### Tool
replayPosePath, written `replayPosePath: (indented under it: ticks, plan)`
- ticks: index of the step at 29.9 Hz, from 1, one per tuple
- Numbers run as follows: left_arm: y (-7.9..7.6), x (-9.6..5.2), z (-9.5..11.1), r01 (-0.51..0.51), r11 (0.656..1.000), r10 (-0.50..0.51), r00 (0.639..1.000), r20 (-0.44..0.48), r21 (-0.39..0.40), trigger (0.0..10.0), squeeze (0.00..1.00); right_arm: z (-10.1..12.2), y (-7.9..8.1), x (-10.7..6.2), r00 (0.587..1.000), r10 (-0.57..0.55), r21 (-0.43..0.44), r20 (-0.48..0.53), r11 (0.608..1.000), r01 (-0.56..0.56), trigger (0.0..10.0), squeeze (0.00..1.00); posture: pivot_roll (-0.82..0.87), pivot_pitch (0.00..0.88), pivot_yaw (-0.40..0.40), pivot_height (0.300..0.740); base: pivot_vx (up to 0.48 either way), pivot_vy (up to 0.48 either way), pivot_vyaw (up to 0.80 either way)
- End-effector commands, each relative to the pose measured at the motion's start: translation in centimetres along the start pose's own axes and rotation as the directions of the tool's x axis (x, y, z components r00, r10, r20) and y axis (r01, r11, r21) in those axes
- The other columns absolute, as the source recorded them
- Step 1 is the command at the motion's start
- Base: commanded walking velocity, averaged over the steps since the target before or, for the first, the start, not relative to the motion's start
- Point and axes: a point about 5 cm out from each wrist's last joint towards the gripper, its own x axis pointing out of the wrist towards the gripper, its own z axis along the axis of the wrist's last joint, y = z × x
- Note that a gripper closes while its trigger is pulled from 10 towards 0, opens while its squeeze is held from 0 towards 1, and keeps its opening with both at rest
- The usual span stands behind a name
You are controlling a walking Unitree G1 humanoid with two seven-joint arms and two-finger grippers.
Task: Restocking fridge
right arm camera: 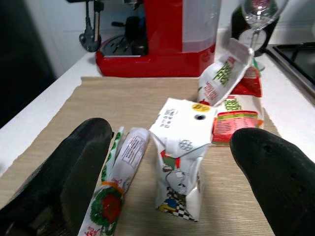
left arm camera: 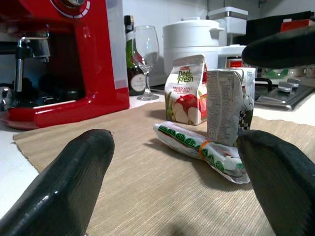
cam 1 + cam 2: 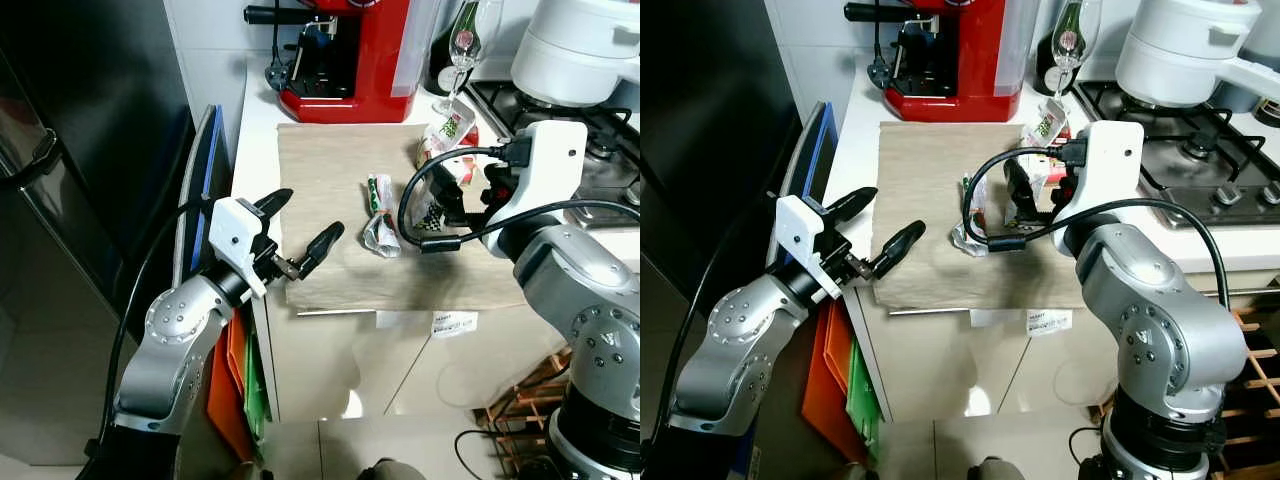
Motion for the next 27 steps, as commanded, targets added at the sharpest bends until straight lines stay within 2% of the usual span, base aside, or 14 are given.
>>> replayPosePath:
  ticks: [1, 8, 12, 16, 21, 22, 27]
  plan:
    - [-0.1, 0.1, -0.2, 0.0, 1.0, 0.0, 1.0, -0.009, 0.01, 10.0, 0.0, -0.7, 0.2, 0.1, 0.999, 0.009, -0.027, -0.047, 1.0, -0.01, 10.0, 0.0, -0.08, 0.0, -0.037, 0.711, 0.0, 0.0, 0.0]
    - [0.2, 0.1, -0.2, -0.006, 1.0, 0.006, 1.0, -0.012, 0.015, 10.0, 0.0, -1.3, -0.4, 0.4, 0.997, -0.037, -0.031, -0.071, 0.999, 0.035, 10.0, 0.0, -0.08, 0.0, -0.037, 0.711, 0.0, 0.0, 0.0]
    - [0.2, 0.2, -0.1, -0.004, 1.0, 0.004, 1.0, -0.01, 0.018, 10.0, 0.0, -2.6, -1.0, 1.0, 0.993, -0.072, -0.016, -0.094, 0.997, 0.07, 10.0, 0.0, -0.08, 0.0, -0.032, 0.711, 0.0, 0.0, 0.0]
    - [0.3, 0.5, 0.0, 0.002, 1.0, -0.001, 1.0, -0.007, 0.021, 10.0, 0.0, -3.6, -0.8, 2.2, 0.991, -0.07, -0.008, -0.114, 0.998, 0.07, 10.0, 0.0, -0.08, 0.0, -0.02, 0.711, 0.0, 0.0, 0.0]
    - [0.4, 0.7, 0.2, -0.003, 1.0, 0.003, 1.0, 0.001, 0.023, 10.0, 0.0, -3.8, -0.6, 2.7, 0.992, -0.063, 0.0, -0.111, 0.998, 0.063, 9.9, 0.0, -0.07, 0.0, -0.016, 0.711, 0.0, 0.0, 0.0]
    - [0.5, 0.8, 0.3, -0.009, 1.0, 0.009, 1.0, 0.007, 0.027, 10.0, 0.0, -3.6, -0.4, 3.2, 0.994, -0.058, 0.004, -0.093, 0.998, 0.058, 0.0, 0.0, -0.06, 0.0, -0.017, 0.711, 0.0, 0.0, 0.0]
    - [0.5, 0.8, 0.3, -0.014, 0.999, 0.014, 1.0, 0.009, 0.029, 10.0, 0.0, -3.3, -0.2, 3.7, 0.997, -0.06, -0.009, -0.049, 0.998, 0.06, 0.0, 0.0, -0.06, 0.0, -0.017, 0.711, 0.0, 0.0, 0.0]
